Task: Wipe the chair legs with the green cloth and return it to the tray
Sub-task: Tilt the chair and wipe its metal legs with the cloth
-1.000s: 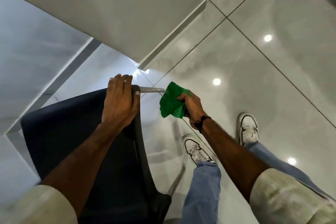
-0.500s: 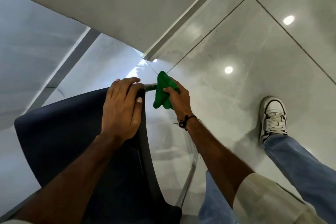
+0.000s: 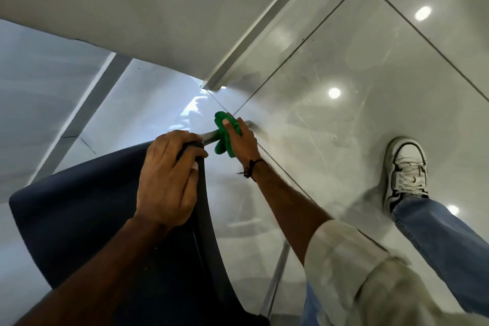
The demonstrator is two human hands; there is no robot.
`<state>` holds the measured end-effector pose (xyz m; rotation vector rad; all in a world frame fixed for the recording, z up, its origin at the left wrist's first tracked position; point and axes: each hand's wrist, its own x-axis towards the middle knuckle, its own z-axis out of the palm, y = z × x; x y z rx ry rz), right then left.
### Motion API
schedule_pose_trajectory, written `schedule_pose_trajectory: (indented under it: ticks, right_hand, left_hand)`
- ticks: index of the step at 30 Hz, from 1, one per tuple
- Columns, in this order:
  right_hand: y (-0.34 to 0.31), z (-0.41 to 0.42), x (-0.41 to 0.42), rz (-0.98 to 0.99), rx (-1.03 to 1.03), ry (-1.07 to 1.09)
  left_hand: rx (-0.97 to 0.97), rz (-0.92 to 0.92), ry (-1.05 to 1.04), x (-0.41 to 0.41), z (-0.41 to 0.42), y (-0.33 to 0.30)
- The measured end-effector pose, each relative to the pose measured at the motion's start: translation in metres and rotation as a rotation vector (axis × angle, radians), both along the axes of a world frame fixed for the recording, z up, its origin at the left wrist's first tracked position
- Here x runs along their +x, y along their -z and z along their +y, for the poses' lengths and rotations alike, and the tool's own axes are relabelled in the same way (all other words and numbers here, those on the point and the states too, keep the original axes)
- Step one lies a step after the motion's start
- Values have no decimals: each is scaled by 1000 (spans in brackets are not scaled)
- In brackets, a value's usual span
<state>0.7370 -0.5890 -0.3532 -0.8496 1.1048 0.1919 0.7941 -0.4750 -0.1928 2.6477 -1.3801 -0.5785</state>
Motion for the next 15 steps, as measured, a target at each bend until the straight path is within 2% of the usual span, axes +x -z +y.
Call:
schedule_pose_trajectory:
  ticks: [7,15]
  right_hand:
    - [-35,36,-16,-199,-20,101]
    - [34,3,10,80,133,156]
  left_hand:
    - [33,21,-24,0,-6,-4]
    - [40,26,-9,3,-2,1]
